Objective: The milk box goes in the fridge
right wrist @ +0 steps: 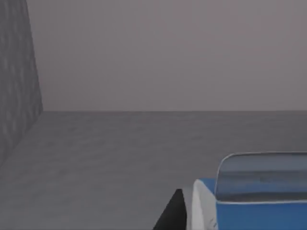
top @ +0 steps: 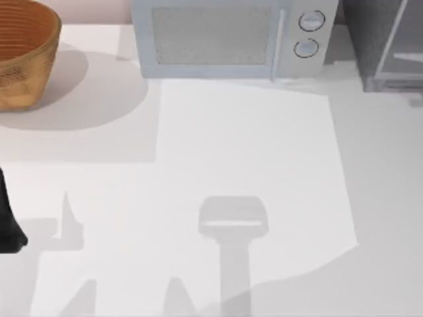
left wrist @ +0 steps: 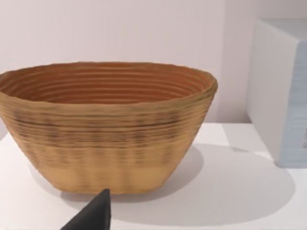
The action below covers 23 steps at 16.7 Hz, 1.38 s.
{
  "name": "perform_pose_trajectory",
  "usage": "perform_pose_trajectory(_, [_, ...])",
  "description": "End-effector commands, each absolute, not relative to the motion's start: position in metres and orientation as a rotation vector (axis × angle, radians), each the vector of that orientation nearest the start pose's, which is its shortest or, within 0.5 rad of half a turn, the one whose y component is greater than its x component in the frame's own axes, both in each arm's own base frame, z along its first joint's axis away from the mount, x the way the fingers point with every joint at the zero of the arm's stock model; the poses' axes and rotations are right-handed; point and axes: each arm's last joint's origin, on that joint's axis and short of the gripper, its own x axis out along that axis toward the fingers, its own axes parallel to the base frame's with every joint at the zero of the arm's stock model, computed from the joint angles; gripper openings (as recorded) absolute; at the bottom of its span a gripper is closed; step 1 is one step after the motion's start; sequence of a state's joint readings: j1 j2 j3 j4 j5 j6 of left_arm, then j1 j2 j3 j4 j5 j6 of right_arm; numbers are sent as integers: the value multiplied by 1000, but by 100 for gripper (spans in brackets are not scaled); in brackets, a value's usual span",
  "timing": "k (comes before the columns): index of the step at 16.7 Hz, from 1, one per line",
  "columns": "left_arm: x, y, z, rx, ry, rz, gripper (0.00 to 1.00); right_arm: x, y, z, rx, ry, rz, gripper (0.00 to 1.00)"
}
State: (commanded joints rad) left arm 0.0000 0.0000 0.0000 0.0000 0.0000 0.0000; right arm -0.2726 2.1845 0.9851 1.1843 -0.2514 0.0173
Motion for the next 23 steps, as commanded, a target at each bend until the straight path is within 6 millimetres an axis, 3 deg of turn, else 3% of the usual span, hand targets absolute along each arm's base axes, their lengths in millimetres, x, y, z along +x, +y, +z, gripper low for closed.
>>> perform_pose_trajectory(4, [106, -1, 160, 0, 0, 0, 100, 436, -104, 98, 17, 57, 2, 0])
perform_pose_trajectory(9, [106, -1, 160, 0, 0, 0, 100, 492, -106, 135, -10, -51, 12, 0])
perform_pose_trajectory(12, [106, -1, 160, 0, 0, 0, 100, 515, -106, 137, -3, -31, 7, 0])
perform_pose_trajectory(19, [106, -1, 160, 0, 0, 0, 100, 524, -103, 130, 6, 6, 6, 0])
perform_pose_trajectory(23, [106, -1, 160, 0, 0, 0, 100, 524, -103, 130, 6, 6, 6, 30])
